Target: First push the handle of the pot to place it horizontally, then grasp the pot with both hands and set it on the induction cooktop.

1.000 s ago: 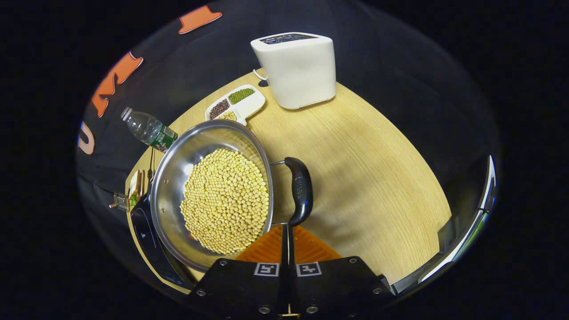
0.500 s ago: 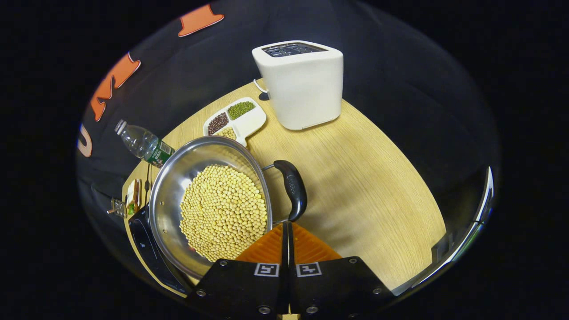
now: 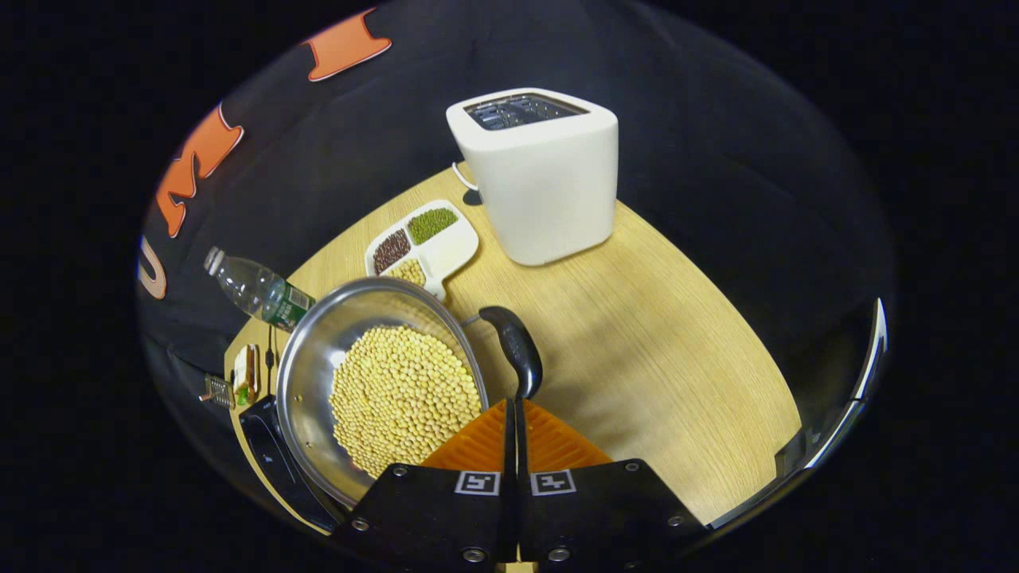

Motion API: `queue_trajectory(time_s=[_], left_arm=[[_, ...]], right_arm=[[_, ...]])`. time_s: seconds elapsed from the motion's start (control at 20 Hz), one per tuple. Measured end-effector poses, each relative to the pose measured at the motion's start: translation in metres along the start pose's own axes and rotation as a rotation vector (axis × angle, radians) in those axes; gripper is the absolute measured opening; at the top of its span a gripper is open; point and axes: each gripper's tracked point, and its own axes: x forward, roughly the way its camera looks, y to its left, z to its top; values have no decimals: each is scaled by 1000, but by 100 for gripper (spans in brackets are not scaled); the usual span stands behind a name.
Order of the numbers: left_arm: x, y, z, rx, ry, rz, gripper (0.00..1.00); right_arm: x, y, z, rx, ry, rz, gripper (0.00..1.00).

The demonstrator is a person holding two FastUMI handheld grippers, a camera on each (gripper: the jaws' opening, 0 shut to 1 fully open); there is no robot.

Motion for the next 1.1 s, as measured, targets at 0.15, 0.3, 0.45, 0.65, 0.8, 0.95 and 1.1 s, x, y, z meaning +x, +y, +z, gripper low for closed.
queue_trajectory(time_s=[0.15,0.3,0.45,0.65,0.8,0.95,1.1], left_arm=[[-3,-8,-4,-4,5,-12,98],[3,-22,-16,-10,25,-31,98],[13,-54,-35,-16,77,-92,98],[26,-116,-73,-6,176,-213,99],[35,-169,-116,-12,290,-314,96],[36,-214,-163,-20,437,-403,96],[35,-253,-214,0,564,-458,96]], right_arm=[[-4,5,9,-15,-20,0,0],[-8,8,6,-47,-32,9,0],[-17,11,4,-89,-41,27,2],[-31,12,7,-129,-77,50,18],[-38,14,11,-182,-109,55,35],[-37,13,13,-232,-130,49,59],[-28,8,16,-283,-146,17,74]])
